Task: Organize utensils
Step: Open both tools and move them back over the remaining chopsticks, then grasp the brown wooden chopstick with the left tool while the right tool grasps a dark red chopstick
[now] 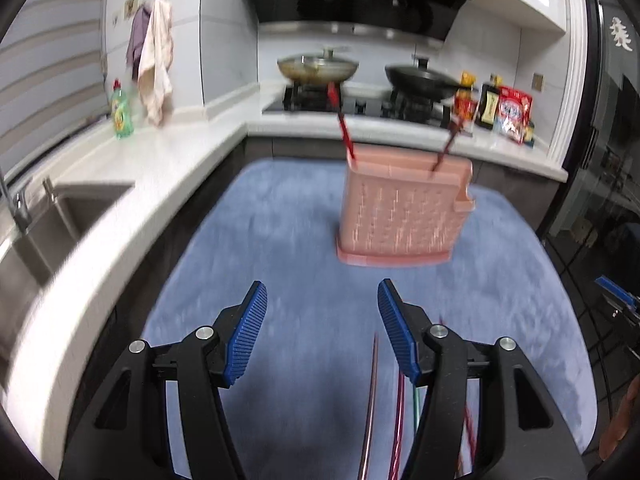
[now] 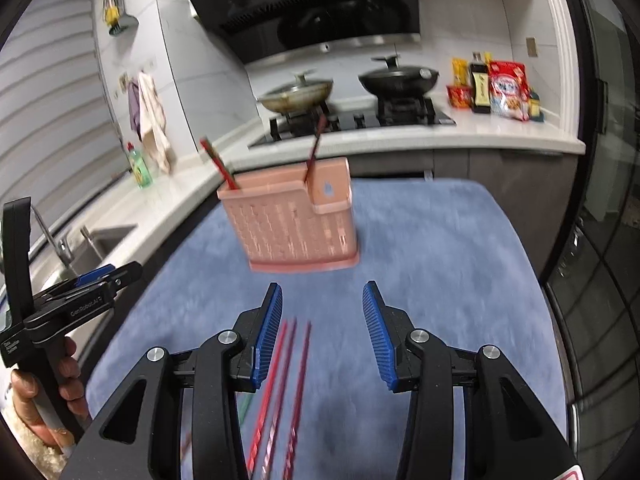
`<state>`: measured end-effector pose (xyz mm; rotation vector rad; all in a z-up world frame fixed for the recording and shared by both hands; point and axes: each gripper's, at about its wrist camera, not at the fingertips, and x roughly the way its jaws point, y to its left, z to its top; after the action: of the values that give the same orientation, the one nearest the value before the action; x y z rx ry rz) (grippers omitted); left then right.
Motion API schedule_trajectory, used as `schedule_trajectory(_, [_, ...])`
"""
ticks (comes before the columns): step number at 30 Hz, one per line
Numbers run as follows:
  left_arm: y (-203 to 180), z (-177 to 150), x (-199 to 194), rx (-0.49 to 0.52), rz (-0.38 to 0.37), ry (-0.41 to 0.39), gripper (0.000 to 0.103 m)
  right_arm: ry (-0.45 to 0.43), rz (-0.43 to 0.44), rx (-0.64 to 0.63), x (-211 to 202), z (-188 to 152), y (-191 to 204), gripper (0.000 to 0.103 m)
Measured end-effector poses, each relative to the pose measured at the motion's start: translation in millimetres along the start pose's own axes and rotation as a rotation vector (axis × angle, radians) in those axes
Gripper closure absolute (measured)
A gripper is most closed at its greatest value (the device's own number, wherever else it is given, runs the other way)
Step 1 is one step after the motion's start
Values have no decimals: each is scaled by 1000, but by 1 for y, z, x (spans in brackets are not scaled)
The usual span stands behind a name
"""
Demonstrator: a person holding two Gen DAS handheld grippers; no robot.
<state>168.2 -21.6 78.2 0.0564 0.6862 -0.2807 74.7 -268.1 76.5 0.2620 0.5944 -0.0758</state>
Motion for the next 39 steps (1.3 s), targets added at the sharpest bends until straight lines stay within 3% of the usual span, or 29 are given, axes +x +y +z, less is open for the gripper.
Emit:
schedule_trajectory(10, [0,-90,2,30,30,125,48,121,-32,-51,4,-85,16,61])
schedule_trajectory(17, [1,-120,2,11,13,181,48,203,-26,-79,10,-134,34,64])
schedule_trajectory(24, [2,-135,2,3,2,210,48,231,-37,-106,15,-151,45,75])
schedule_trajectory(27, [4,-139,1,-7,2,216,42,241,-33,-100,18,-154,46,80])
schedule_trajectory(39, [4,-154,-4,3,-6,235,40,278,-30,-89,26,-168,45,89])
